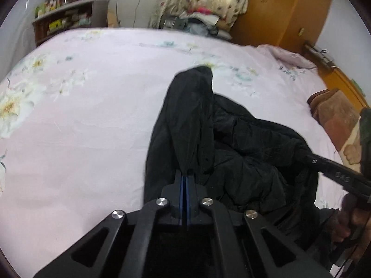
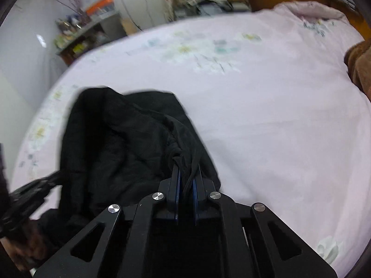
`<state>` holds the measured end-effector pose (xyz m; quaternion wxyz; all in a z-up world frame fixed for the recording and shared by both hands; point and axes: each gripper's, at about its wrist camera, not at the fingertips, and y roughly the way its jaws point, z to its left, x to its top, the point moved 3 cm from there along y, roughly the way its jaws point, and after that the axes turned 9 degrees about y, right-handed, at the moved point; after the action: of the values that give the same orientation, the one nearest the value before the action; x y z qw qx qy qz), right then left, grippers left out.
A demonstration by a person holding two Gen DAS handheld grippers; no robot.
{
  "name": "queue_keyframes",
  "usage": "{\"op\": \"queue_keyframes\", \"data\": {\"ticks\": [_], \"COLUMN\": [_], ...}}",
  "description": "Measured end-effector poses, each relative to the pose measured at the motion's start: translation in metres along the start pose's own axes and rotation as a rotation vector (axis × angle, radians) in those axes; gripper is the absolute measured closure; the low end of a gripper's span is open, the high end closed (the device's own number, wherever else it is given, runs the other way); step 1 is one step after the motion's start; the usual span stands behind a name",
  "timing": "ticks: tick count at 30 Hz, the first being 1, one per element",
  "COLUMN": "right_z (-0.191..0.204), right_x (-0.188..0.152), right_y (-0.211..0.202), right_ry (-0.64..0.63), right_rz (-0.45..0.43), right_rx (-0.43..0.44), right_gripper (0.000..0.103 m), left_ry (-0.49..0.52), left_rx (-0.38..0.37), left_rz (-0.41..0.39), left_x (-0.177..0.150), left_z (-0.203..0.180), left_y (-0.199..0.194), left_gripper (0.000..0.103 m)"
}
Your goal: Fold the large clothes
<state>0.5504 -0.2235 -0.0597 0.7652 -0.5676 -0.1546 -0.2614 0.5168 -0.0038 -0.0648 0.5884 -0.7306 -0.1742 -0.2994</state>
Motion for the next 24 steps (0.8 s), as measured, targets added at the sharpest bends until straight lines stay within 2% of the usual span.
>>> {"op": "queue_keyframes", "data": {"ticks": [5, 8, 10, 15, 24], "right_z": [0.019, 0.027, 0.029, 0.014, -0.023], "right_x": [-0.021, -0.051, -0.073, -0.124, -0.214], "right_y": [-0.075, -0.128, -0.157, -0.192, -0.186], "right_ry": [-0.034, -0.024, -0.027, 0.011, 0.107], "right_rz": [-0.123, -0.166, -0.187, -0.161, -0.002], "right_rx": [0.093, 0.156, 0.167, 0.167, 0.137], "right_gripper": [0.096, 0.096, 0.096, 0.096, 0.096], "left_ry": [-0.017, -0.039, -0.054, -0.082, -0.164], "left_rx": [-0.03, -0.052, -0.062, -0.071, -0.047], "left_rz": [-0.117, -0.166, -0.188, -0.182, -0.066], "left_x": [-0.016, -0.038, -0.053, -0.099, -0.191], "left_z": [0.005, 0.007, 0.007, 0.0, 0.005], "left_y": [-0.067, -0.115, -0.141, -0.181, -0.205], "left_gripper": [0.102, 0.103, 0.103, 0.103, 0.102]}}
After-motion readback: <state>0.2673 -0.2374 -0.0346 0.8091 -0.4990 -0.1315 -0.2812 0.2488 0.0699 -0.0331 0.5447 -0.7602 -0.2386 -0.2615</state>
